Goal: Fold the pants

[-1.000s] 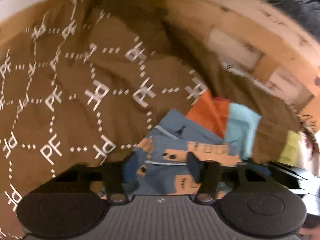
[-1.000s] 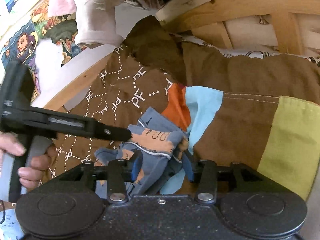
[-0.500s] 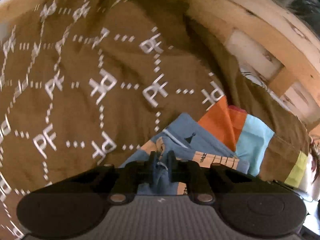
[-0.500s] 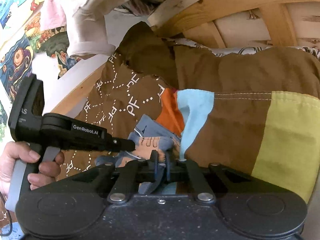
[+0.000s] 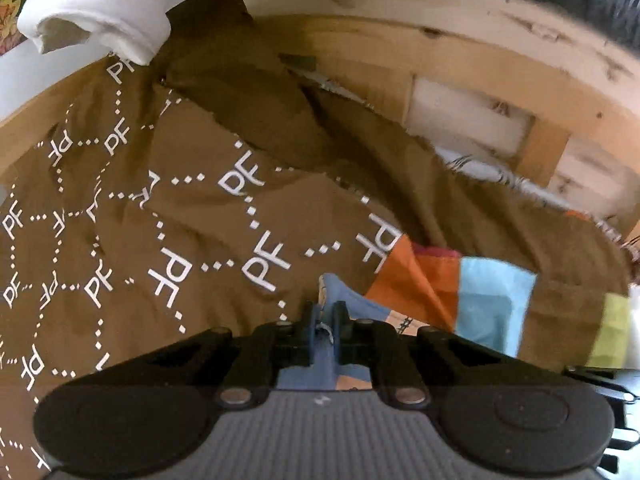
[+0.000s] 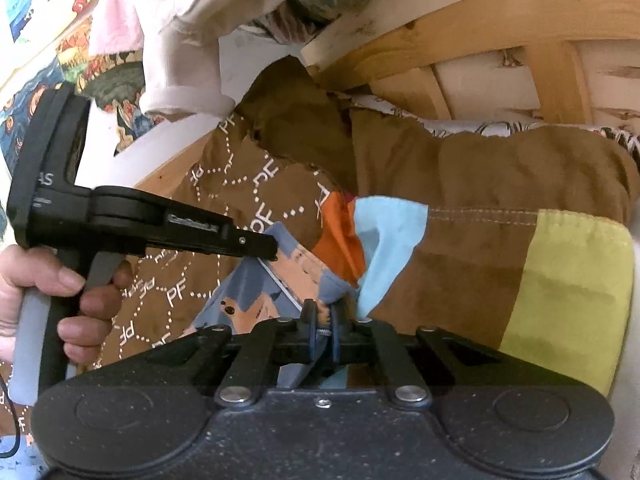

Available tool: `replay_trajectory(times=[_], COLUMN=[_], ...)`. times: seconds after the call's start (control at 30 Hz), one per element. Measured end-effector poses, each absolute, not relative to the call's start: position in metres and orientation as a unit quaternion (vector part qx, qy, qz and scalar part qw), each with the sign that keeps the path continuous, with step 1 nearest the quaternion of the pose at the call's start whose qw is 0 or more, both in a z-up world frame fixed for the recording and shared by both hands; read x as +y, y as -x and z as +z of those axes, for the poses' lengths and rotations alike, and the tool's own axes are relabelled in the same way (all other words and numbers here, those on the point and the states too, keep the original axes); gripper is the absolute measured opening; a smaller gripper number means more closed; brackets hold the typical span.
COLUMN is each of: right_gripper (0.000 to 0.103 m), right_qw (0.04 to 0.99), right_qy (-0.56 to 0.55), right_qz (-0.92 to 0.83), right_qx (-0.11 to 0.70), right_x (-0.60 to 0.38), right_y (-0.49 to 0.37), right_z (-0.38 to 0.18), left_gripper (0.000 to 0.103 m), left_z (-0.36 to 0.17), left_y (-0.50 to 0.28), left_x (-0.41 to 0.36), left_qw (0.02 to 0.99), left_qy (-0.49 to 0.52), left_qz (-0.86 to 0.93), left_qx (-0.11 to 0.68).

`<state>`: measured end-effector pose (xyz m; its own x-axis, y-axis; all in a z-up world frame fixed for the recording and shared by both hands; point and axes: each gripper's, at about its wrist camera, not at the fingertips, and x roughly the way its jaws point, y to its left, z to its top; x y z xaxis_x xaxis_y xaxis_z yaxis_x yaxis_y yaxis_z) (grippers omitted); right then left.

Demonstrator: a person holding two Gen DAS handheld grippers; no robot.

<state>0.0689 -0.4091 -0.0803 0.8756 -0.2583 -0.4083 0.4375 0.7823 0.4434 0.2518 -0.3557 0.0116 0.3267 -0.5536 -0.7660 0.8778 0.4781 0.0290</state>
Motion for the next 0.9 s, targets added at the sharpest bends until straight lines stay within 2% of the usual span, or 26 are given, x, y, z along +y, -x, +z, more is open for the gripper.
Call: replay_trajectory(times=[0.07, 0.17, 0.23, 0.3, 0.37, 0.47, 0.57, 0.6, 0.63, 0.7, 0.77, 0.83, 0.9], right_gripper=[0.014, 0.014, 0.024, 0.03, 0.031, 0.036, 0.054, 0.064, 0.065, 0.066, 0.076, 0.096, 0.1], right_qw=[0.927, 0.93, 0.941, 0.949, 0.954, 0.958, 0.956, 0.954, 0.952, 0.951, 0.954, 0.959, 0.963], right_qy=[-0.27, -0.257, -0.208, -0.178, -0.152, -0.11, -0.068, -0.058, -0.051, -0.036, -0.023, -0.002, 0.026], right_qz=[-0.194, -0.204, -0.22, -0.221, -0.219, -0.213, -0.219, -0.221, -0.223, -0.225, -0.228, -0.224, -0.21], right_qx=[0.174, 0.167, 0.154, 0.14, 0.138, 0.155, 0.184, 0.197, 0.206, 0.208, 0.194, 0.172, 0.166], right_x=[-0.41, -0.409, -0.399, -0.393, -0.387, -0.38, -0.374, -0.373, -0.373, -0.371, -0.365, -0.356, -0.345], right_y=[-0.07, -0.066, -0.065, -0.064, -0.065, -0.073, -0.083, -0.086, -0.088, -0.088, -0.083, -0.079, -0.079], right_z=[-0.082, -0.079, -0.072, -0.068, -0.066, -0.067, -0.073, -0.076, -0.079, -0.079, -0.076, -0.072, -0.07], left_gripper=[0.017, 0.028, 0.056, 0.059, 0.059, 0.069, 0.086, 0.094, 0.097, 0.097, 0.097, 0.098, 0.098], left_z=[0.01, 0.016, 0.02, 0.021, 0.019, 0.016, 0.014, 0.013, 0.011, 0.006, -0.002, -0.007, -0.012], left_y=[-0.252, -0.258, -0.261, -0.263, -0.263, -0.259, -0.245, -0.236, -0.227, -0.211, -0.194, -0.182, -0.175], left_x=[-0.355, -0.346, -0.337, -0.328, -0.316, -0.287, -0.244, -0.228, -0.212, -0.174, -0.139, -0.108, -0.077], left_qw=[0.783, 0.791, 0.802, 0.814, 0.819, 0.835, 0.863, 0.872, 0.881, 0.891, 0.896, 0.902, 0.905], left_qy=[-0.225, -0.194, -0.177, -0.178, -0.192, -0.213, -0.214, -0.209, -0.204, -0.19, -0.173, -0.162, -0.153], left_qz=[-0.454, -0.449, -0.439, -0.42, -0.404, -0.353, -0.288, -0.268, -0.249, -0.219, -0.194, -0.168, -0.141], left_qx=[0.36, 0.366, 0.365, 0.359, 0.36, 0.364, 0.357, 0.352, 0.347, 0.35, 0.361, 0.363, 0.371])
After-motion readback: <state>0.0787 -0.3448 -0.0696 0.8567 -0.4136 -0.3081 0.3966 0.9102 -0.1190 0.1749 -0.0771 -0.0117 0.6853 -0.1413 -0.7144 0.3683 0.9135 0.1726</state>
